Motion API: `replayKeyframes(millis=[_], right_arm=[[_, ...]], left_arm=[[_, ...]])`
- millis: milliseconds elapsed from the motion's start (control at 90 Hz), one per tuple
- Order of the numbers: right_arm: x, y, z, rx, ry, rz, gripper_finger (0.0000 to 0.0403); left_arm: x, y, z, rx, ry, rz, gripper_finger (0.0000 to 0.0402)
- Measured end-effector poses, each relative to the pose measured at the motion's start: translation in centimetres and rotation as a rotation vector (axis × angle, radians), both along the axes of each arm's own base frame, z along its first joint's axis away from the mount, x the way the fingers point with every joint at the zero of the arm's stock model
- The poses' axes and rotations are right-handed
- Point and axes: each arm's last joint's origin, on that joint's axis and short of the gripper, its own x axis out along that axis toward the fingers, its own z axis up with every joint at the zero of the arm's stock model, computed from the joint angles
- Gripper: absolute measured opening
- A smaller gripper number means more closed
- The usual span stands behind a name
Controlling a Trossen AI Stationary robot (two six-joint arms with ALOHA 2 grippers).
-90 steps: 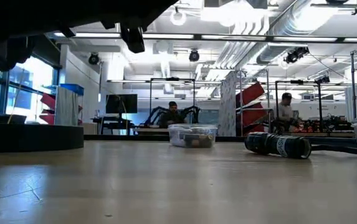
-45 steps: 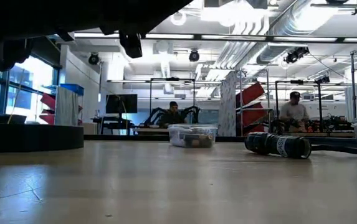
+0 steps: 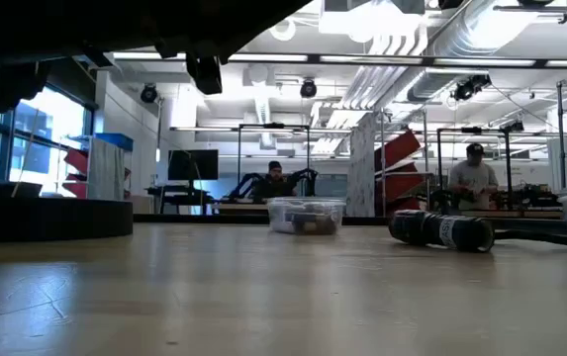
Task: Insert battery
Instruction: Insert the silver battery into the battery holder
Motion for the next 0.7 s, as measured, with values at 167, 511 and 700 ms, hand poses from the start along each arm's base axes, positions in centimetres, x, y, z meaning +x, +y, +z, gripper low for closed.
replayKeyframes(millis=[167,511,700], right_arm=[[-0.1,-0.1,0.3,0.000,0.000,-0.001,0.0080],[-1.0,-0.7,0.8,0.033,0.112,0.058,0.0081],[-2.4,-0.5,-2.0,0.194,0.420,0.151,0.0081]], left_arm=[[0.0,0.0,0.0,-0.001,-0.002,0.000,0.0065],[-0.6,0.5,-1.3,-0.002,0.076,0.029,0.0065],[-1.4,1.0,-3.7,-0.054,0.245,0.067,0.0064]])
